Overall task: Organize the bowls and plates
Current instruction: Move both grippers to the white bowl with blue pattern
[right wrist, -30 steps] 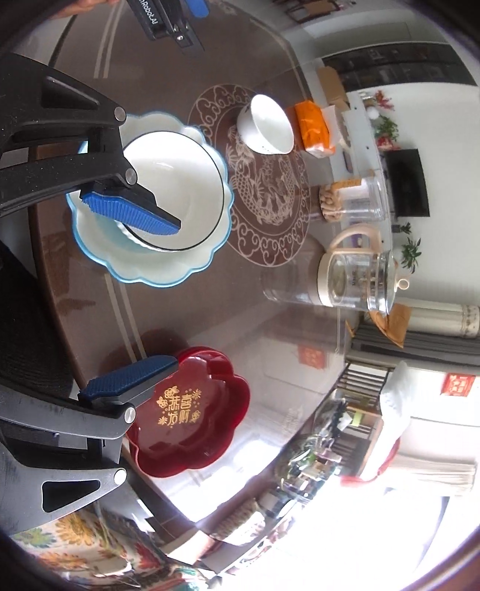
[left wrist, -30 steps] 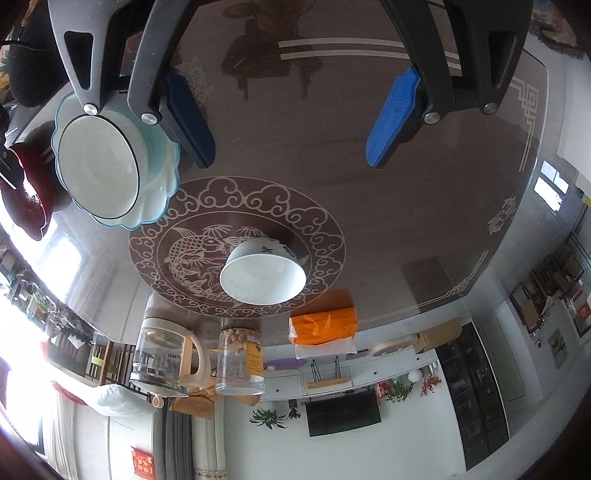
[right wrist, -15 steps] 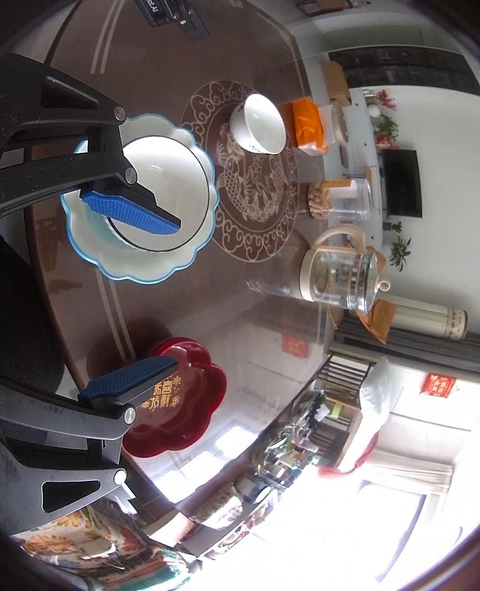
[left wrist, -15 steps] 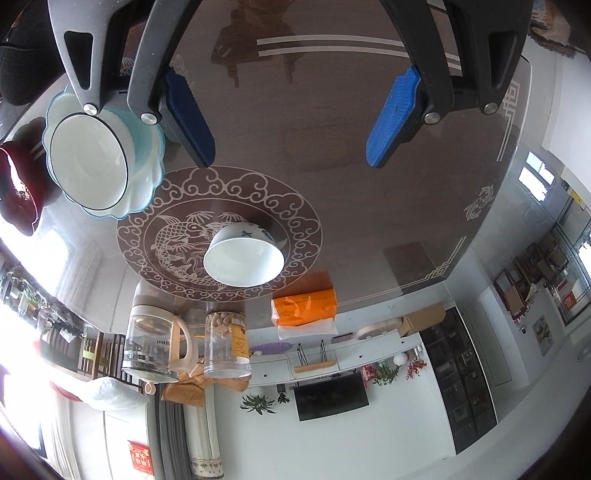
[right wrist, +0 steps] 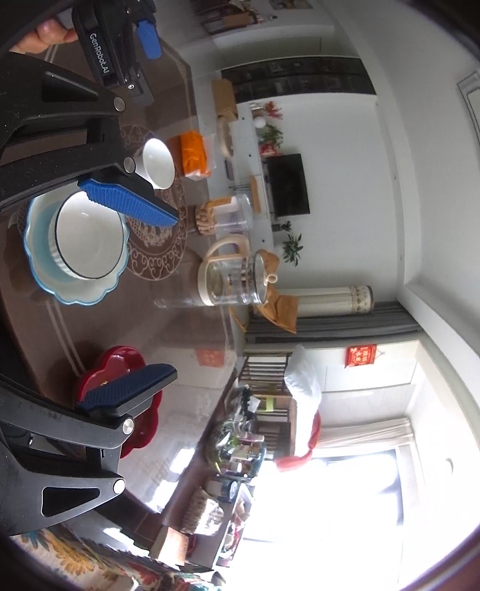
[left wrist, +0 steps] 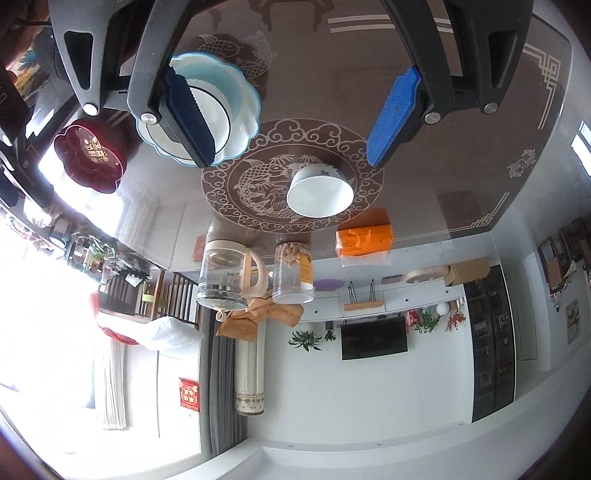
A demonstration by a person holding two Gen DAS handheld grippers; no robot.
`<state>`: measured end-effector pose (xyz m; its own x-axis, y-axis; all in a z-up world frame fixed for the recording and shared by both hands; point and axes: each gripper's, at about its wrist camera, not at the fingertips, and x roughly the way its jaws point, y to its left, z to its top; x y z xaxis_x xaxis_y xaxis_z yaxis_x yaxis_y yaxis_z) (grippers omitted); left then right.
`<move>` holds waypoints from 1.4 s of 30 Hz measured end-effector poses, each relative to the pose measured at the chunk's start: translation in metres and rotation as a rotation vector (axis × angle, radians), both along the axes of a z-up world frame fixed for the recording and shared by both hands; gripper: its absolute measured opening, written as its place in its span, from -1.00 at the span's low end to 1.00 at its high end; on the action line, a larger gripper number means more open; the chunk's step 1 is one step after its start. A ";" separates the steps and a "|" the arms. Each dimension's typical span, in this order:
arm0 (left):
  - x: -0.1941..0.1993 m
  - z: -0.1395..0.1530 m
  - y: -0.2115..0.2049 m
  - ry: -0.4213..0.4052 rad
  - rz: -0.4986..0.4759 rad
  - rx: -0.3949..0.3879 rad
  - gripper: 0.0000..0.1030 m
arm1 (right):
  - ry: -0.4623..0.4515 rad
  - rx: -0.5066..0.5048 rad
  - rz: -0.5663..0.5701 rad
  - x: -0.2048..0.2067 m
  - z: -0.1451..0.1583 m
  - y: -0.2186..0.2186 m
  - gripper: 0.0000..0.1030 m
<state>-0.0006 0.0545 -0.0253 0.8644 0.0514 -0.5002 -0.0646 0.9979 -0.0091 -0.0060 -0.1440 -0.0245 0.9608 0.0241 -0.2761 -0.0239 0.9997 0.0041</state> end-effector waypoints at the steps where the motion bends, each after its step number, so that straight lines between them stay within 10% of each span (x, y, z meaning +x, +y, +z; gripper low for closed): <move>1: -0.001 0.000 -0.002 0.004 -0.009 -0.010 0.63 | -0.005 -0.009 -0.002 -0.001 0.000 0.001 0.55; 16: 0.006 -0.020 -0.006 0.135 -0.065 -0.106 0.63 | -0.033 0.004 0.025 -0.013 -0.008 -0.001 0.56; 22: 0.012 -0.031 -0.009 0.219 -0.029 -0.001 0.63 | -0.031 -0.008 0.030 -0.014 -0.011 0.000 0.56; 42: 0.020 -0.020 0.043 0.149 0.124 -0.037 0.80 | 0.009 -0.050 0.063 -0.011 -0.026 0.010 0.55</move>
<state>0.0198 0.0978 -0.0452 0.7691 0.1316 -0.6255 -0.1899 0.9814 -0.0270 -0.0172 -0.1345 -0.0502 0.9553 0.0708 -0.2871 -0.0875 0.9951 -0.0454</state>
